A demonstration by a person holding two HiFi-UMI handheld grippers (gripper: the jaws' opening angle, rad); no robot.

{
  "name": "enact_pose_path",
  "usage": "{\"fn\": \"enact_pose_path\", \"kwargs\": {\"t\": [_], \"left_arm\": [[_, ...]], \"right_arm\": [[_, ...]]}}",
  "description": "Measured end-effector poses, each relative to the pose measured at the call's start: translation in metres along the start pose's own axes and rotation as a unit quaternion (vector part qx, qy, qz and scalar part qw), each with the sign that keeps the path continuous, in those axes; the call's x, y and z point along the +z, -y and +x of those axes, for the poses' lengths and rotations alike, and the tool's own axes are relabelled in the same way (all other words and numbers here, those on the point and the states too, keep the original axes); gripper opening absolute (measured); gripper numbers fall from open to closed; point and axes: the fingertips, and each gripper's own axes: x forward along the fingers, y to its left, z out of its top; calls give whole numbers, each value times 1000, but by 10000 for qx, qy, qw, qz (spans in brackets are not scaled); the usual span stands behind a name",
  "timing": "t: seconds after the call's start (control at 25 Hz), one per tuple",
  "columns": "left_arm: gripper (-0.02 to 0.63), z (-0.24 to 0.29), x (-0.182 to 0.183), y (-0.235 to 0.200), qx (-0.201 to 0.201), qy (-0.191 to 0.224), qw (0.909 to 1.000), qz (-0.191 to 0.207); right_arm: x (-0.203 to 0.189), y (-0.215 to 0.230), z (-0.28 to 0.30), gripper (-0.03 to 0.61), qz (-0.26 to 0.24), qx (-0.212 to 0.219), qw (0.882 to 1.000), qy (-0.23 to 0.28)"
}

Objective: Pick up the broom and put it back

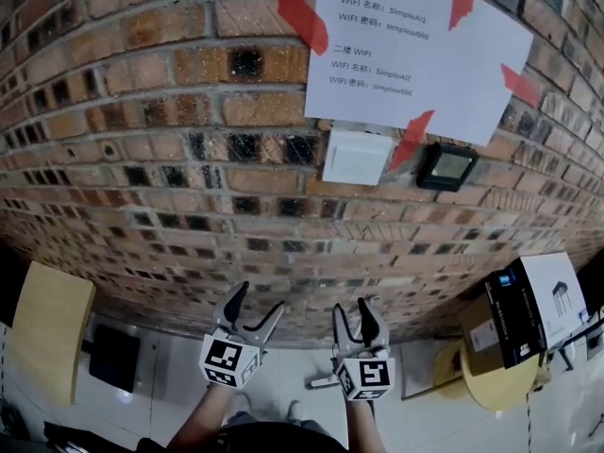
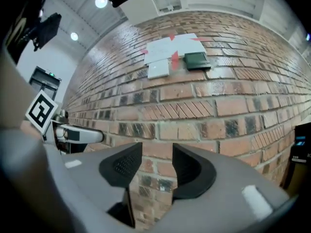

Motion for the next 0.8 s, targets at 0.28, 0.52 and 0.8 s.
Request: {"fn": "enact_pose_path", "kwargs": {"t": [0.28, 0.52, 0.8], "left_arm": [[342, -56, 29, -26, 941, 285, 9951, 62], [342, -101, 28, -24, 1589, 256, 9869, 134], [343, -141, 20, -11, 1728, 74, 9848, 125]], "right_arm": [[24, -27, -8, 276, 243, 188, 9995, 84], [29, -44, -18, 341, 278, 568, 9980, 63], [48, -70, -53, 365, 181, 794, 9964, 251]]}}
